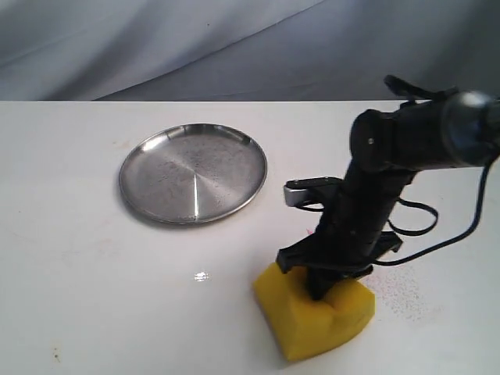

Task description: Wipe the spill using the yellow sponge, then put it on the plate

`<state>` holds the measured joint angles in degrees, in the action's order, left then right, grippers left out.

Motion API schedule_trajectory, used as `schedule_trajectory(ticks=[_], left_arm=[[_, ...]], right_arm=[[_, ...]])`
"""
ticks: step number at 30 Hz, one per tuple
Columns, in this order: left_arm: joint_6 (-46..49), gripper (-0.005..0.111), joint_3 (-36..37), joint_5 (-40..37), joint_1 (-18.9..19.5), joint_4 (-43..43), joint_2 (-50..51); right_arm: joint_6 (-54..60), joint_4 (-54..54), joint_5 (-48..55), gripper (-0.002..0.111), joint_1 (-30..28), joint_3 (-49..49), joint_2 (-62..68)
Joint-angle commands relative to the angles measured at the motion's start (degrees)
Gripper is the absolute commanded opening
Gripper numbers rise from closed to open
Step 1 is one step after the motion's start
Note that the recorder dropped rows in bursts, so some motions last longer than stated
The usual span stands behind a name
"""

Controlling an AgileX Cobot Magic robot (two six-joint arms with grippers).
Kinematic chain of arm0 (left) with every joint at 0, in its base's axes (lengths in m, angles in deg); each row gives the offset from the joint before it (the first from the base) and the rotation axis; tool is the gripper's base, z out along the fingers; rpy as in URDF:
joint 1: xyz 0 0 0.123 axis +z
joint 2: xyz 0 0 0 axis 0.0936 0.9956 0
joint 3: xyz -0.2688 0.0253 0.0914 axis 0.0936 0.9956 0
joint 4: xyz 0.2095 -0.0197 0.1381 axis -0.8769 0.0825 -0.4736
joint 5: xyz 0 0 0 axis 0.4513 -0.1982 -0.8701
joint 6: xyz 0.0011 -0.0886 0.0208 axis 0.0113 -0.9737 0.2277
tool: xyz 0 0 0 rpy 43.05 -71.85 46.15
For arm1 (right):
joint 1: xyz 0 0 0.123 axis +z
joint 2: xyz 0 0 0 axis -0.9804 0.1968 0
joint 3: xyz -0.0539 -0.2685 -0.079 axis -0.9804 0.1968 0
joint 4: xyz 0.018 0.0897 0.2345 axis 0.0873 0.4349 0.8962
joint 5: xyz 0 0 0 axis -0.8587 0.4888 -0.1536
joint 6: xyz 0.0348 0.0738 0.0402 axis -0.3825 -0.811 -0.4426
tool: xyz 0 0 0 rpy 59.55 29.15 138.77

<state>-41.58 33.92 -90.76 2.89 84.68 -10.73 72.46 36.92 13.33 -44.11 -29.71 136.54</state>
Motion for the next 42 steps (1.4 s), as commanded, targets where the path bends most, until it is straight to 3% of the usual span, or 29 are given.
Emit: schedule_trajectory(ticks=[1, 4, 8, 11, 15, 21, 25, 30, 42], left_arm=[[0.02, 0.000, 0.27, 0.41, -0.29, 0.34, -0.20], [0.02, 0.000, 0.27, 0.41, -0.29, 0.34, -0.20], [0.02, 0.000, 0.27, 0.41, -0.29, 0.34, -0.20], [0.02, 0.000, 0.27, 0.41, -0.29, 0.34, -0.20], [0.02, 0.000, 0.27, 0.41, -0.29, 0.34, -0.20], [0.02, 0.000, 0.27, 0.41, -0.29, 0.34, -0.20], [0.02, 0.000, 0.27, 0.41, -0.29, 0.34, -0.20], [0.02, 0.000, 0.27, 0.41, -0.29, 0.34, -0.20], [0.02, 0.000, 0.27, 0.41, -0.29, 0.34, -0.20]], right_arm=[[0.24, -7.19, -0.15, 0.000, -3.81, 2.68, 0.42], [0.40, -3.01, -2.66, 0.000, -2.26, 2.35, 0.42], [2.61, 2.92, -4.01, 0.000, 4.38, -2.09, 1.80], [2.61, 6.01, -2.10, 0.000, 13.01, -13.50, 7.45], [3.83, 9.78, 0.08, 0.000, 16.92, -28.24, 12.92], [2.81, 9.17, -1.05, 0.000, 12.54, -45.40, 10.87], [-1.37, 9.41, -6.68, 0.000, 5.37, -49.49, 12.87], [-2.02, 14.15, -3.75, 0.000, -0.38, -55.23, 19.64], [-2.55, 20.51, -2.67, 0.000, -2.06, -61.62, 31.06]])
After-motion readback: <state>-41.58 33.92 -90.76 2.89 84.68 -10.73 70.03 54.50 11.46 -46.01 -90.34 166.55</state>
